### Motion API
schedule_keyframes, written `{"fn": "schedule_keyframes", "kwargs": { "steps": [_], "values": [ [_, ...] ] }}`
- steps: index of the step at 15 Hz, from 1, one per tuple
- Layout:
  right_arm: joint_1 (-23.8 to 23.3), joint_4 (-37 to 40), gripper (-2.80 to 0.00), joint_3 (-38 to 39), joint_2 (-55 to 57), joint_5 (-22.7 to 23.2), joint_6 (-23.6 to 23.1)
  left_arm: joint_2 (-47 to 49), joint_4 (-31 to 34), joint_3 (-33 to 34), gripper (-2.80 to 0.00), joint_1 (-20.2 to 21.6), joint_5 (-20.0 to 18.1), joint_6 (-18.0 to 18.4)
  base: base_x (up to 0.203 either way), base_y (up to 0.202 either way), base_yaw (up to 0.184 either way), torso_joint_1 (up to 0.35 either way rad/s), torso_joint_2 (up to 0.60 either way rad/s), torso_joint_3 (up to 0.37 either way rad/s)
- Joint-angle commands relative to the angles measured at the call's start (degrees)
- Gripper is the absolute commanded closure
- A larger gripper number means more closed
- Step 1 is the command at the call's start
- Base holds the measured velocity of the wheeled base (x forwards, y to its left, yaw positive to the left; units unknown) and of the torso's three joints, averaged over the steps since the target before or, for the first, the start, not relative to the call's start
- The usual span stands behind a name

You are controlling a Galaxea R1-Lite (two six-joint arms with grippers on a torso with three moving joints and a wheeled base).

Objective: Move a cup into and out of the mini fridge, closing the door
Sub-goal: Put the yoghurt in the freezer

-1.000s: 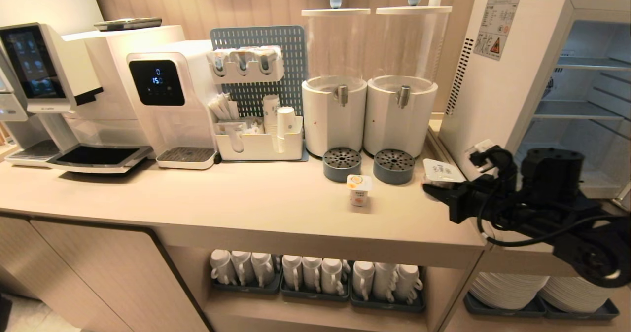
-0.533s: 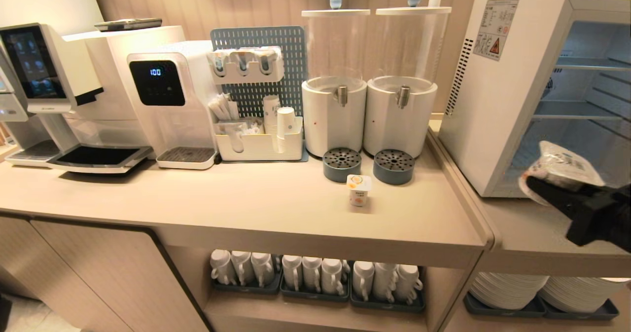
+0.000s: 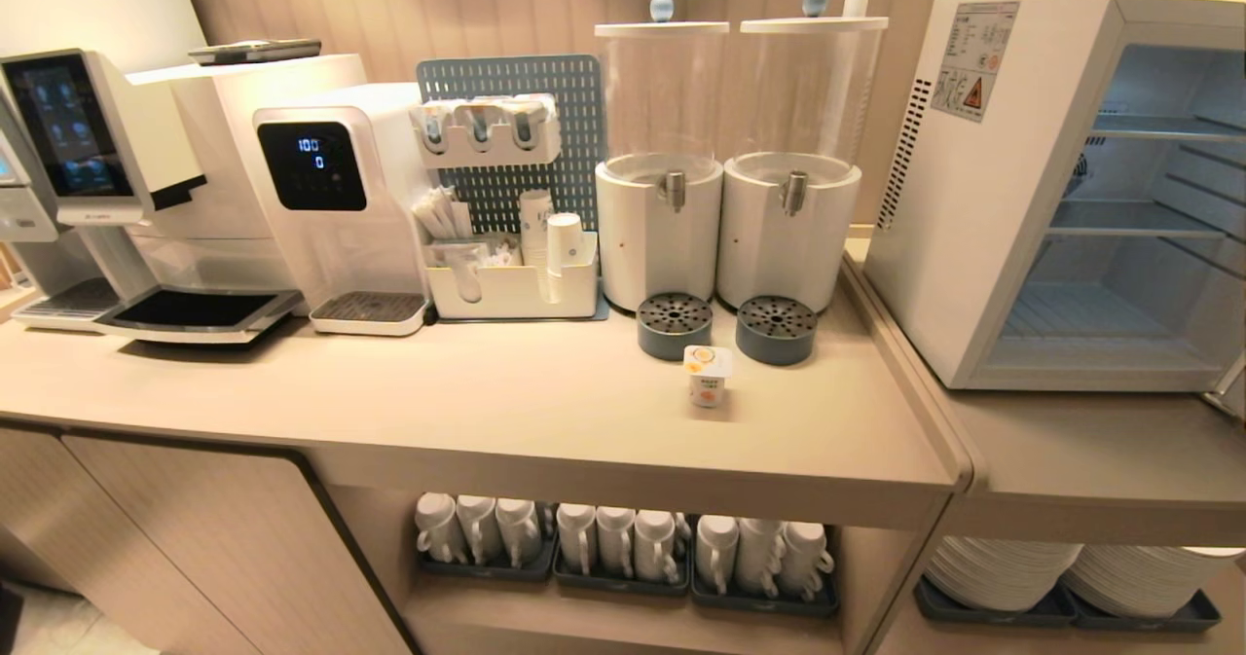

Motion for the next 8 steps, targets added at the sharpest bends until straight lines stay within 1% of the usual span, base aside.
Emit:
{"fn": "schedule_keyframes", "kwargs": {
  "steps": [1, 3, 4, 5, 6, 7, 8],
  "values": [
    [-0.22, 4.09, 0.0, -2.68, -4.91, -4.09, -0.42, 0.07, -0.06, 0.09, 0.0, 0.02, -0.02, 0.02, 0.0, 0.0, 0.0, 0.0, 0.0, 0.0],
    [-0.23, 5.1, 0.0, -5.9, -4.87, -3.48, -1.64, 0.07, -0.07, 0.09, 0.0, 0.02, -0.02, 0.02, 0.0, 0.0, 0.0, 0.0, 0.0, 0.0],
    [-0.37, 8.1, 0.0, -7.85, -4.87, -3.27, -1.47, 0.07, 0.0, 0.09, 0.0, 0.02, -0.02, 0.02, 0.0, 0.0, 0.0, 0.0, 0.0, 0.0],
    [-0.6, 10.8, 0.0, -9.42, -4.87, -3.07, -0.92, 0.07, -0.05, 0.09, 0.0, 0.02, -0.02, 0.02, 0.0, 0.0, 0.0, 0.0, 0.0, 0.0],
    [-0.65, 11.97, 0.0, -10.1, -4.87, -2.95, 1.26, 0.07, 0.02, 0.09, 0.0, 0.02, -0.02, 0.02, 0.0, 0.0, 0.0, 0.0, 0.0, 0.0],
    [-1.04, 12.88, 0.0, -10.7, -4.93, -2.47, 2.11, 0.07, -0.07, 0.09, 0.0, 0.02, -0.02, 0.02, 0.0, 0.0, 0.0, 0.0, 0.0, 0.0],
    [-2.52, 13.43, 0.0, -11.58, -4.89, -1.21, 2.08, 0.07, 0.0, 0.09, 0.0, 0.02, -0.02, 0.02, 0.0, 0.0, 0.0, 0.0, 0.0, 0.0]
  ]
}}
